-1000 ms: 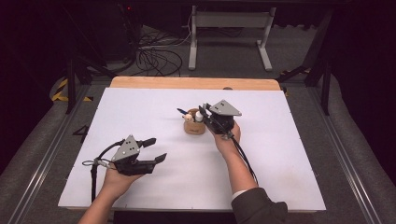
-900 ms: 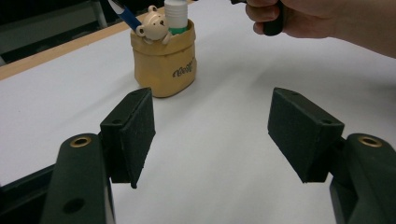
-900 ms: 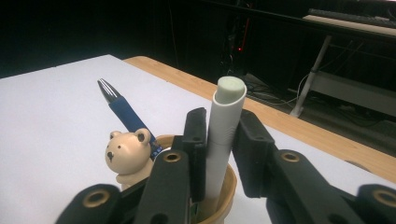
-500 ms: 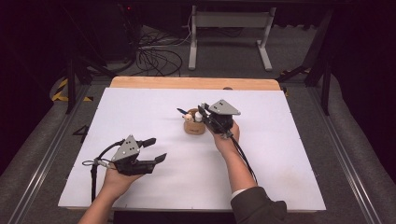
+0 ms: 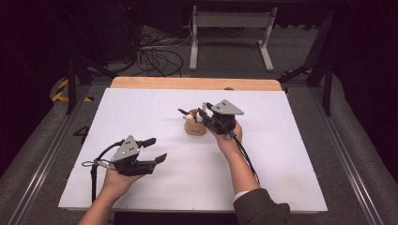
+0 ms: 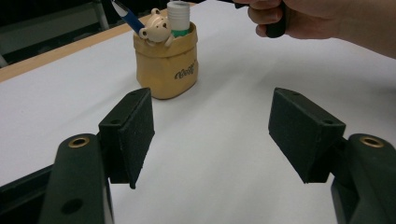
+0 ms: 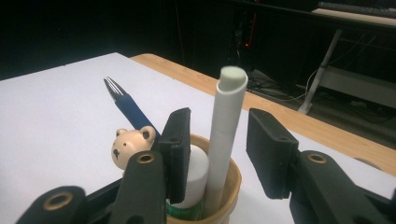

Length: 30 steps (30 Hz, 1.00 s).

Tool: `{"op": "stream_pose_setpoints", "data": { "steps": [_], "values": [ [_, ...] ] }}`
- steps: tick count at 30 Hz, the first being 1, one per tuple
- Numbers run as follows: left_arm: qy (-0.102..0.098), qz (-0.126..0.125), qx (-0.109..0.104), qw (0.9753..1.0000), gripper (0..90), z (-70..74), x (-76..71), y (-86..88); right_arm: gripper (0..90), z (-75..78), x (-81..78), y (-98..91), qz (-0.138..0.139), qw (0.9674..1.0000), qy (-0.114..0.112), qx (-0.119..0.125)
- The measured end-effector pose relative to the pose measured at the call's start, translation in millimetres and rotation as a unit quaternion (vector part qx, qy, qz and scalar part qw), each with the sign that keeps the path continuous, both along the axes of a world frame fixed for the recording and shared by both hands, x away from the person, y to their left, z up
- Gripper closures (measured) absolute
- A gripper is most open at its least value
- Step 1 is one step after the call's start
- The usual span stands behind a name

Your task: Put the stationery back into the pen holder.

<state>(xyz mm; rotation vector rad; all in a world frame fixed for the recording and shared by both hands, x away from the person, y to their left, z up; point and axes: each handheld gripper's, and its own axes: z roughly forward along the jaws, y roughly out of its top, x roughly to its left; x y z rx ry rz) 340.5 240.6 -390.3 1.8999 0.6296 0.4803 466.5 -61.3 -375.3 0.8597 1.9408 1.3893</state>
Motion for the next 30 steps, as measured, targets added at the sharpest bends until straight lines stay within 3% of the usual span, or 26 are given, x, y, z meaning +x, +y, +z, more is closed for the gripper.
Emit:
{"op": "stream_pose_setpoints", "data": {
  "steps": [11, 30],
  "values": [
    [-0.001, 0.001, 0.000, 1.0000, 31.4, -0.6, 0.8, 0.5, 57.0, -1.4, 0.4, 2.1, 0.008, 0.9999, 0.002, 0.010],
    [-0.003, 0.009, 0.004, 0.9999, 30.4, -0.8, 1.2, 3.3, 37.8, 5.1, -4.9, -5.0, 0.015, 0.9994, -0.001, 0.033]
  ]
}}
